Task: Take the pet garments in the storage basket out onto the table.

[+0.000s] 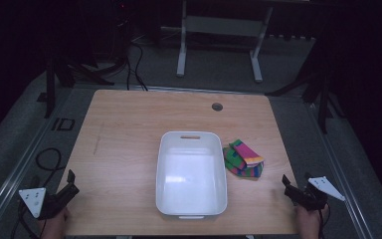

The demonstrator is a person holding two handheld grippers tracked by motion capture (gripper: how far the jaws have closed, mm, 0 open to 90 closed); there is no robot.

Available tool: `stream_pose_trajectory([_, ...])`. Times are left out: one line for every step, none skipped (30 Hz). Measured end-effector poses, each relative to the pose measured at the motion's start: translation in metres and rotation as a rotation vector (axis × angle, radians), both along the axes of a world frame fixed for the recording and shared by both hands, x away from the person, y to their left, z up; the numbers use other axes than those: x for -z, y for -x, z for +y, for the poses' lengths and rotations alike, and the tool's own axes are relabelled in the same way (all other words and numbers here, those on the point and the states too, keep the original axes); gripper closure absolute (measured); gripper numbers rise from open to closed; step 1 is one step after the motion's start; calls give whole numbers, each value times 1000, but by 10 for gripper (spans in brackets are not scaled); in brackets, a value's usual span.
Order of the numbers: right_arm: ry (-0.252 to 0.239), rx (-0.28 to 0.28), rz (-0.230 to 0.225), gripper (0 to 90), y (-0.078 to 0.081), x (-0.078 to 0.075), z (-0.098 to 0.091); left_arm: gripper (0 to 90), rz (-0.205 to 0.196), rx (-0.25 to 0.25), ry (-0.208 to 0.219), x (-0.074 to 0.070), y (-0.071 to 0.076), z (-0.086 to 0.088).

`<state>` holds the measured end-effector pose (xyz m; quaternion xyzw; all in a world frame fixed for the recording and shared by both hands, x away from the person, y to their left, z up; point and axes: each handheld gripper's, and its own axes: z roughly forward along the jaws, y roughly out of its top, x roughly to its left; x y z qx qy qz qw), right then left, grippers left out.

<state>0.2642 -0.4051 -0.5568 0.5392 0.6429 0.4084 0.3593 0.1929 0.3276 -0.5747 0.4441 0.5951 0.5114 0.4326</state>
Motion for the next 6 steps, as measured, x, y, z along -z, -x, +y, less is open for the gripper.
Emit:
stream_pose_trajectory([-8, 2, -1, 133, 0, 0, -1, 19, 1, 0, -1, 0, 0, 0])
stream_pose_trajectory([-14, 9, 3, 133, 0, 0, -2, 18, 1, 0, -2, 0, 0, 0])
stream_pose_trajectory([-12, 14, 4, 134, 0, 0, -3, 18, 1, 0, -2, 0, 0, 0])
stream_pose_trajectory([-15, 16, 5, 135, -1, 0, -3, 18, 1, 0, -2, 0, 0, 0])
stream_pose_trajectory([-20, 10, 11, 136, -1, 0, -3, 18, 1, -1, -2, 0, 0, 0])
stream_pose_trajectory([-22, 9, 15, 136, -2, 0, -4, 18, 1, -1, -1, 0, 0, 0])
